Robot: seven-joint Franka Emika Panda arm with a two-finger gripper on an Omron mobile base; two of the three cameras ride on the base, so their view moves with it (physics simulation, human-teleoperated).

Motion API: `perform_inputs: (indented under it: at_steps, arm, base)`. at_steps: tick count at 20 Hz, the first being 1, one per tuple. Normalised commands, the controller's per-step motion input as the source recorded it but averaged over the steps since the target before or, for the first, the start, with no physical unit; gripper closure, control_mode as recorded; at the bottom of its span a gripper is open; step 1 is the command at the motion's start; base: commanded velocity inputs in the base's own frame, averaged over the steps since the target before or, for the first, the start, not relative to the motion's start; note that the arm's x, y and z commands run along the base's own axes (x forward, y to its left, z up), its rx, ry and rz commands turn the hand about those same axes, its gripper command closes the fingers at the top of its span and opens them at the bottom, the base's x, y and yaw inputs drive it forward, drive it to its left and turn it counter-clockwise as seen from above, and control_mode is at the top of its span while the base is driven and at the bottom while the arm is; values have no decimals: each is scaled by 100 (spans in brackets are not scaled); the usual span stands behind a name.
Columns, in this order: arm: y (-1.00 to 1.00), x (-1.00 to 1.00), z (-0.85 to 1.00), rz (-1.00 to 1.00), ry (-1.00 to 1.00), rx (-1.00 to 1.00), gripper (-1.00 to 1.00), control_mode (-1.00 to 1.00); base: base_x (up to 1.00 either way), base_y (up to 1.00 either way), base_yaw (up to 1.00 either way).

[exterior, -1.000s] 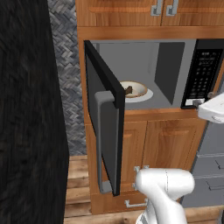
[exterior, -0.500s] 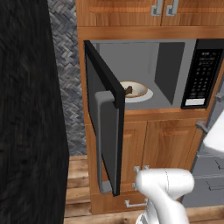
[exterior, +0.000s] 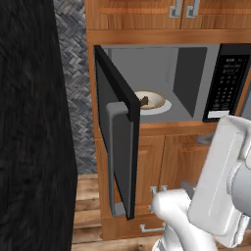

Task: Remove the tangerine from the bowl and place it on the small plate. Then place the bowl with only the fish in the microwave, close the door, and press the start button to microwave the fish.

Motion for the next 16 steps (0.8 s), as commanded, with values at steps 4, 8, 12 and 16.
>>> perform_inputs:
  at_steps: [4, 8, 12, 16]
  arm:
    - [100, 1, -51, -6, -1, -35, -100, -100]
    - [100, 30, -57, -17, -2, -24, -100, -100]
    - [100, 69, -47, -18, 0, -20, -100, -100]
    - [84, 99, -57, -15, 0, -15, -100, -100]
  base:
    - [0, 0, 0]
    - [0, 0, 0]
    - [0, 0, 0]
    - [0, 0, 0]
